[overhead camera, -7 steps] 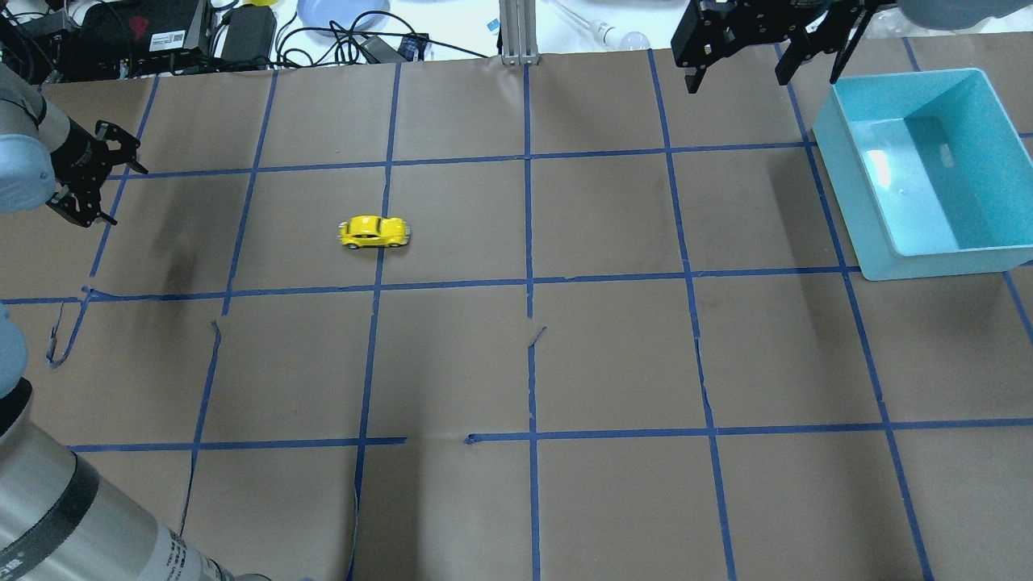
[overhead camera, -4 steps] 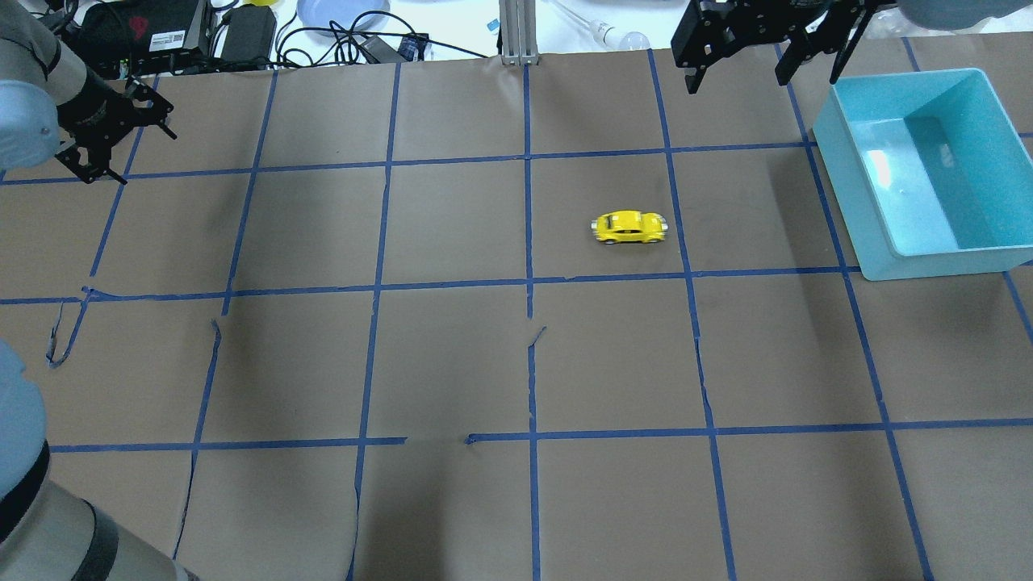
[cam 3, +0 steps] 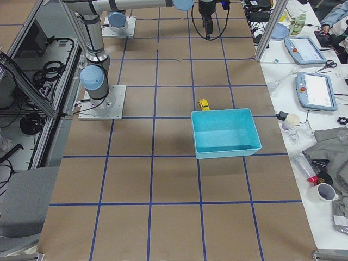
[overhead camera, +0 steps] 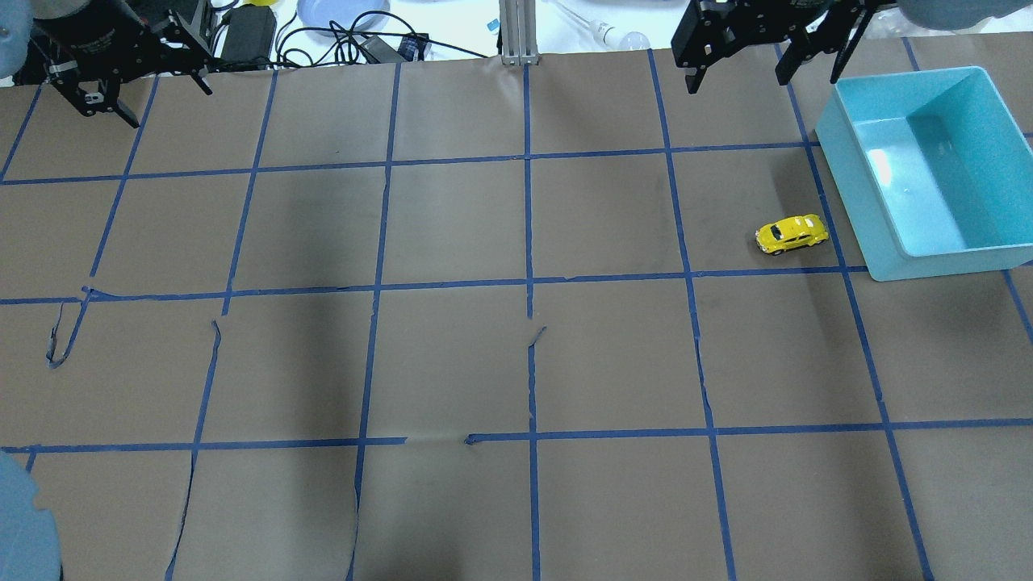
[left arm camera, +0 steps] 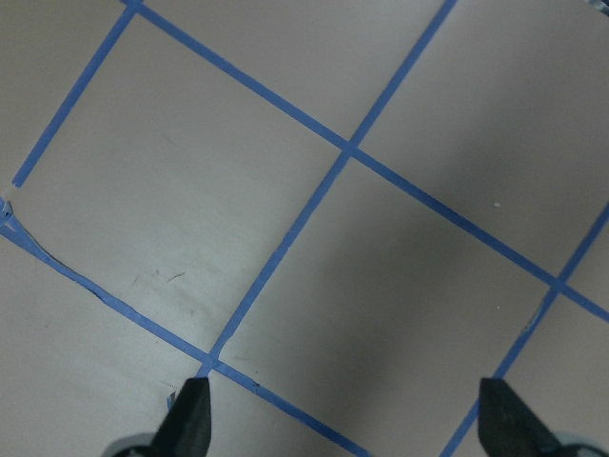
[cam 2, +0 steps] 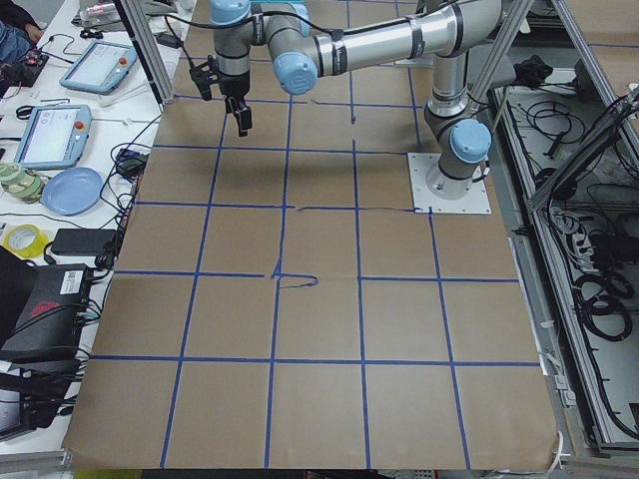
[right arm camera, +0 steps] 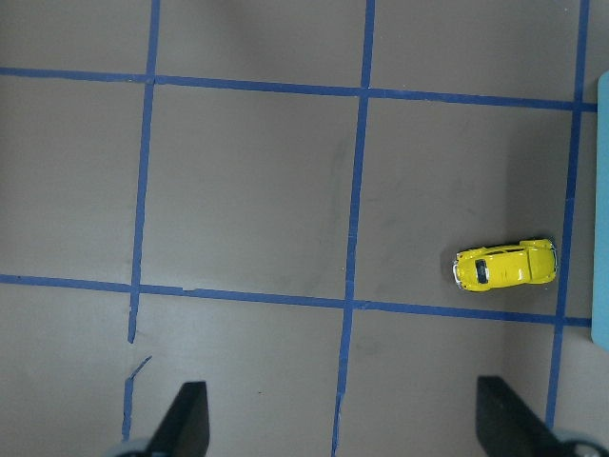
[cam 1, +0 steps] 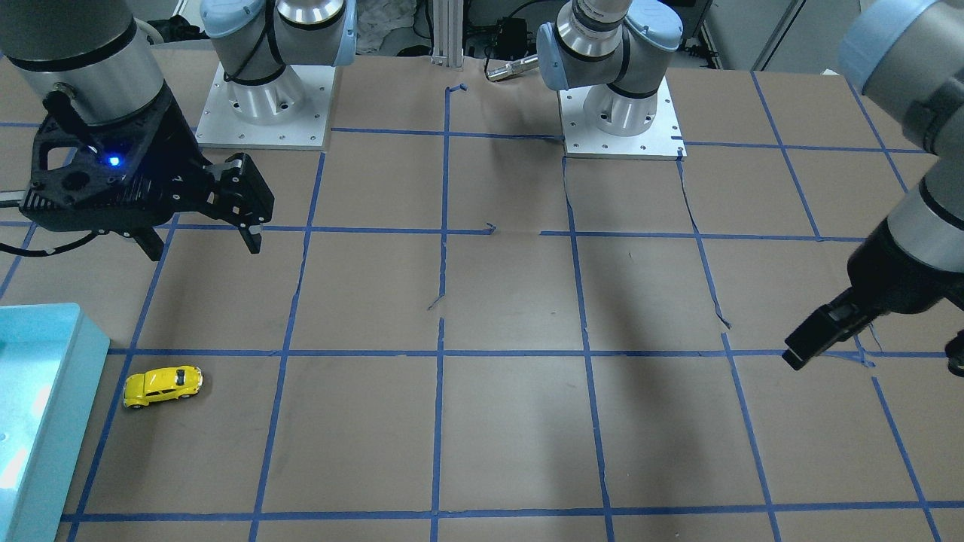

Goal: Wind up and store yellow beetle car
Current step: 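Lower the right gripper onto the yellow car beside the bin while the left arm withdraws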

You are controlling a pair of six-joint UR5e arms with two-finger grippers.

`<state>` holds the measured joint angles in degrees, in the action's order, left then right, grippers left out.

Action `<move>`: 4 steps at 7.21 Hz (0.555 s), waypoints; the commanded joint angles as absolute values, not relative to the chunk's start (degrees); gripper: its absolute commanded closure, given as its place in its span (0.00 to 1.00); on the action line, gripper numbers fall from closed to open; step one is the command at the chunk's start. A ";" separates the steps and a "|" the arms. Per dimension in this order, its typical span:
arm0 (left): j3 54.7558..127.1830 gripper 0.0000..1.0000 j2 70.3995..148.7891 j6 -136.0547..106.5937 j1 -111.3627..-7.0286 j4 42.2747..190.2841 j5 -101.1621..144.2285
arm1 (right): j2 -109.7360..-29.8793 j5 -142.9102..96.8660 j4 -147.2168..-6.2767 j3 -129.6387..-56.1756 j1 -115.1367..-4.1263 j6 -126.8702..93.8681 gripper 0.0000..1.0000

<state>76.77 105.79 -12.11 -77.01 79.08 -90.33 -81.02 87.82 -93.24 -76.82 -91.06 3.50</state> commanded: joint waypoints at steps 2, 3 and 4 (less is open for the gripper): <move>76.81 0.00 102.31 -9.67 -84.62 79.89 -90.70 | -80.33 87.98 -92.73 -76.82 -90.36 11.63 0.00; 78.82 0.00 101.61 -9.15 -87.25 80.07 -90.27 | -80.16 87.20 -93.25 -76.82 -88.87 22.65 0.00; 81.27 0.00 100.38 -4.88 -89.62 79.98 -90.70 | -78.94 87.10 -92.38 -76.99 -85.81 33.47 0.00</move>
<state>78.67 101.76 -8.35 -86.48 79.97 -90.51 -79.99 87.42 -92.94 -76.87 -88.76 20.57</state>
